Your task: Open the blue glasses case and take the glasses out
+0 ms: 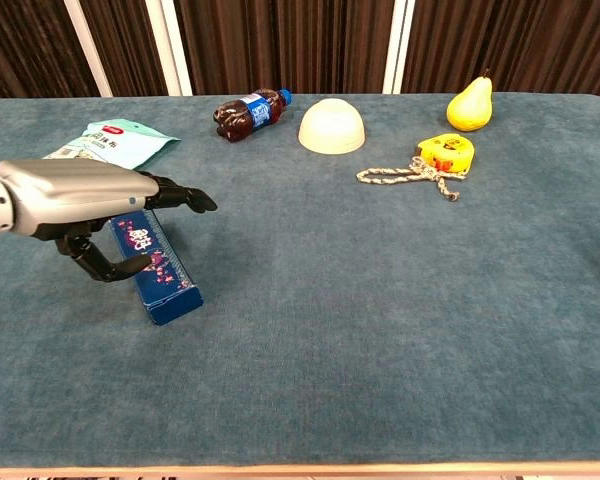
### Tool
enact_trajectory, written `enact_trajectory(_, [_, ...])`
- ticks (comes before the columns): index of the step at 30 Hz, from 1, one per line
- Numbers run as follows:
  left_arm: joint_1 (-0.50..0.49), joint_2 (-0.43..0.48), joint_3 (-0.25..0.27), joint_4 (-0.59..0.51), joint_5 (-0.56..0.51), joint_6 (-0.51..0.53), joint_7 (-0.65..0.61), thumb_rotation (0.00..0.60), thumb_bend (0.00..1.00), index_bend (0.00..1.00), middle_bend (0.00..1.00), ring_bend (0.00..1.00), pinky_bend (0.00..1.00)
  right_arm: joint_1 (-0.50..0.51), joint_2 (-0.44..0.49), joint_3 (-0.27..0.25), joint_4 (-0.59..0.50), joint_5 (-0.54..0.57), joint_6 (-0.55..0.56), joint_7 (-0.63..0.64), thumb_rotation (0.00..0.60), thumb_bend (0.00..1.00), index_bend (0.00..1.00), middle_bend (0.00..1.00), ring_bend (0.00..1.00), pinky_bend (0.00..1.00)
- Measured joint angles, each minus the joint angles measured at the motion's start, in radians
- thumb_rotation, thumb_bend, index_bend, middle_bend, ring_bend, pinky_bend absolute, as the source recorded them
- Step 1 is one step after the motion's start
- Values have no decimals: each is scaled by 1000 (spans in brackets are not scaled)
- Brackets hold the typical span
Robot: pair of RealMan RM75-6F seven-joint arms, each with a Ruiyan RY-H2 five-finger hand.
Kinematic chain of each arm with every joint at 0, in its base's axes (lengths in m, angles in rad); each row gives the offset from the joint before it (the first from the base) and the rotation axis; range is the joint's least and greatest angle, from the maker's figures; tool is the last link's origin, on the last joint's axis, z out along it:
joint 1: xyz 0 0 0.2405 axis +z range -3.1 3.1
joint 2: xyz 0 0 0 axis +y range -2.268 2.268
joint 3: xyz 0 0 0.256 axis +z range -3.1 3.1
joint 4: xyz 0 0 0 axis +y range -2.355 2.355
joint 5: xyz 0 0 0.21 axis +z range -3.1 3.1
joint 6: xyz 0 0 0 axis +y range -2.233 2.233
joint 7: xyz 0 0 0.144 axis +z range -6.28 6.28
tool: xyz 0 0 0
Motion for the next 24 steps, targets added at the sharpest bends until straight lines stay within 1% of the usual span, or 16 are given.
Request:
enact_trajectory(7, [-76, -40, 3, 41, -198, 20, 127, 600, 512, 0, 70, 0, 13, 0, 2, -1, -2, -1, 0, 2, 600, 145, 0, 0, 0, 208])
enact_trajectory(13, [-110, -46, 31, 55, -304, 63, 186, 600, 512, 0, 94, 0, 13, -1, 2, -2, -4, -1, 1, 0, 600, 149, 0, 0, 0, 208])
enact_trajectory(19, [-108, -8, 62, 45, -327, 89, 183, 600, 512, 0, 120, 0, 13, -1, 3, -2, -6, -3, 2, -3, 600, 153, 0, 0, 0, 208])
enact_trajectory(24, [-90, 32, 89, 32, -313, 95, 155, 600, 512, 0, 127, 0, 13, -2, 3, -3, -8, -3, 4, -6, 600, 154, 0, 0, 0, 208])
